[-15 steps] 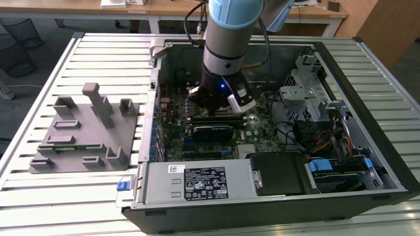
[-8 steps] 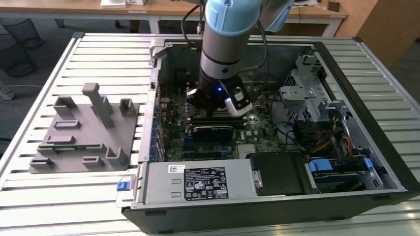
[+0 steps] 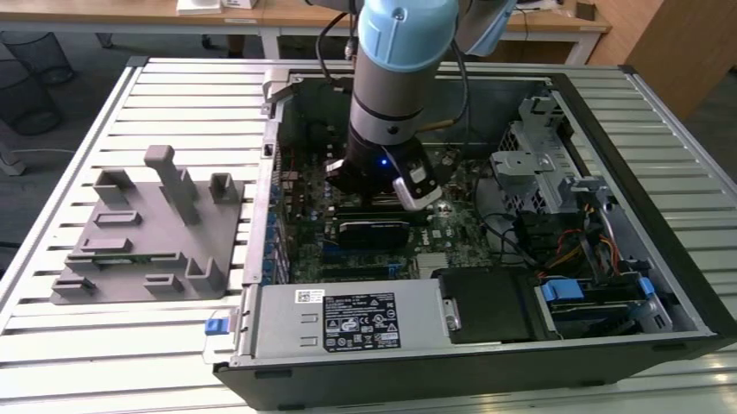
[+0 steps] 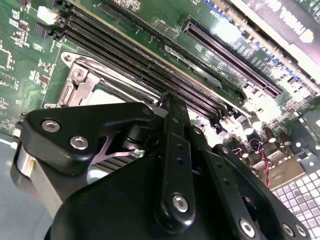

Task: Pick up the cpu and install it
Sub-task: 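Install the second cpu locking lever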

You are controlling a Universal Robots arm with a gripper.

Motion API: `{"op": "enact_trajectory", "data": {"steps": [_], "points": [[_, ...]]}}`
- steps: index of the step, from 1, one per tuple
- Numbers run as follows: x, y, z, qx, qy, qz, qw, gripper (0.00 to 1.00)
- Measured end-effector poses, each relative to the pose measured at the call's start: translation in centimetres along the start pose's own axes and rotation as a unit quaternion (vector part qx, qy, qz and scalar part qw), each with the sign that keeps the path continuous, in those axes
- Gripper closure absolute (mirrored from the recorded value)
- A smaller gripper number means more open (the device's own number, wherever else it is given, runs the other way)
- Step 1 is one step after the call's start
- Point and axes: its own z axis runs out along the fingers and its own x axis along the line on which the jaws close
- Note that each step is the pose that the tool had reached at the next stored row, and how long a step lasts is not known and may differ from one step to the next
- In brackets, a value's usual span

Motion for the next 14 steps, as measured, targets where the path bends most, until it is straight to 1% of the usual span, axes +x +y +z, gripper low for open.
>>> {"op": "enact_trajectory", "data": {"steps": [1,6,8,13,14], "points": [[0.03,-0.05,0.02,-0.0024,-0.0001,0.000,1.0000,0.89],[0.32,-0.24,0.15,-0.0189,-0.0008,-0.001,0.9998,0.89],[0.44,-0.34,0.24,-0.0248,-0.0010,-0.002,0.9997,0.89],[0.61,-0.52,0.63,-0.0352,-0.0013,-0.003,0.9994,0.89],[0.67,-0.53,0.69,-0.0383,-0.0015,-0.003,0.9993,0.89]]}}
